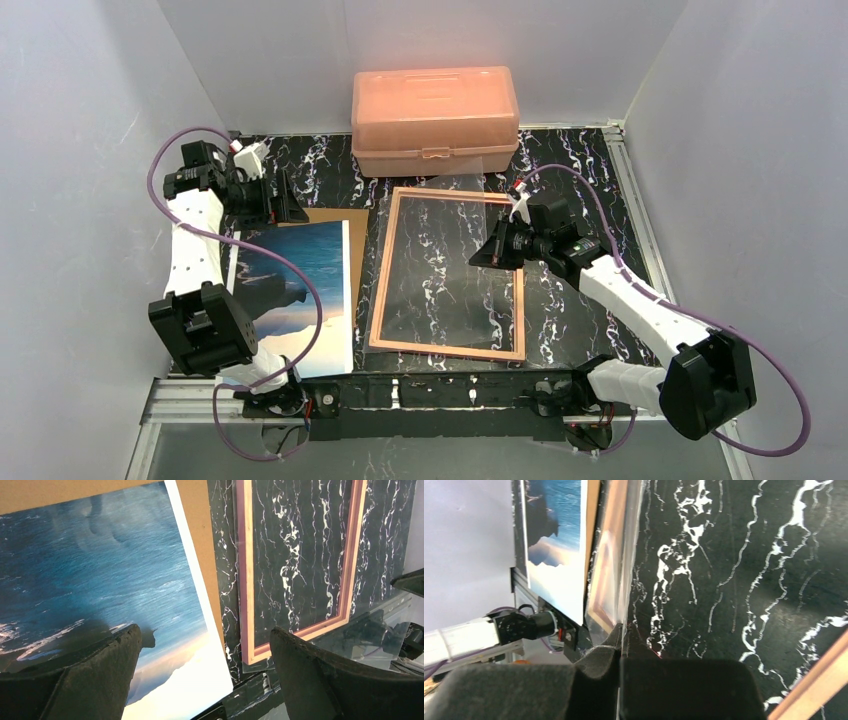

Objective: Put the photo into the frame

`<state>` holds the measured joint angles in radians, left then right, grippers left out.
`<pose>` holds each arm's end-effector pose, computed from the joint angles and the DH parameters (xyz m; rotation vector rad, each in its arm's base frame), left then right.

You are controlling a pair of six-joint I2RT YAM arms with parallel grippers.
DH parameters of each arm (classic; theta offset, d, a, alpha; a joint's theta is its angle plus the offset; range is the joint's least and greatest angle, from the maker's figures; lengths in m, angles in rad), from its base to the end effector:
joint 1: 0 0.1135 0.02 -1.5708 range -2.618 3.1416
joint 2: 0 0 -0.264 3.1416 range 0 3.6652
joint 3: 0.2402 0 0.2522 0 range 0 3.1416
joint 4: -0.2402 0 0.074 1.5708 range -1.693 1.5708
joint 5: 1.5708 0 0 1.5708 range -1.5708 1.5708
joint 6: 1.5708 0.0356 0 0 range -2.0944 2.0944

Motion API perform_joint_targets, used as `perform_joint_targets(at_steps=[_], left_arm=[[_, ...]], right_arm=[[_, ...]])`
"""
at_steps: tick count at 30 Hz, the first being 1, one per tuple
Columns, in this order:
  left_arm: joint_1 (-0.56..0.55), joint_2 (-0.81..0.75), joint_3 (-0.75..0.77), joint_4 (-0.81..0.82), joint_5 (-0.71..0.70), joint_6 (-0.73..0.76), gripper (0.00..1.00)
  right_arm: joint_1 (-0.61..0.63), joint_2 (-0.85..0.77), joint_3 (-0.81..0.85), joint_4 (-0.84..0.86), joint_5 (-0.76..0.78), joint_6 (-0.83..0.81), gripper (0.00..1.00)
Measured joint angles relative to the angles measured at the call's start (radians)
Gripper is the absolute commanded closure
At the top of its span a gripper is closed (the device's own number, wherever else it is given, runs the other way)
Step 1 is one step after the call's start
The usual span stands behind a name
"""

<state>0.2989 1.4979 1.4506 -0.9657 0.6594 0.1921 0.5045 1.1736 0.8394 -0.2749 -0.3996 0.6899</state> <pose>0.2954 0.0682 0.3385 0.1059 2.3900 -0.6246 0.2179 0.1361 0.2722 -0.0295 2.3475 1.0759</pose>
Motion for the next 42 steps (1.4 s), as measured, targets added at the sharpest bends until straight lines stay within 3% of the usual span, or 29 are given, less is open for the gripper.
perform_joint_targets(at_steps=[16,42], left_arm=[[0.000,0.006,0.000,-0.062,0.007,0.044,0.02],[0.000,0.006,-0.023,-0.067,0.023,0.049,0.02]], right_arm=[[-0.014,0.047,0.000,-0.073,0.158,-0.108,0.99],[-0.038,0.046,-0.125,-0.001,0.233,-0.097,0.99]])
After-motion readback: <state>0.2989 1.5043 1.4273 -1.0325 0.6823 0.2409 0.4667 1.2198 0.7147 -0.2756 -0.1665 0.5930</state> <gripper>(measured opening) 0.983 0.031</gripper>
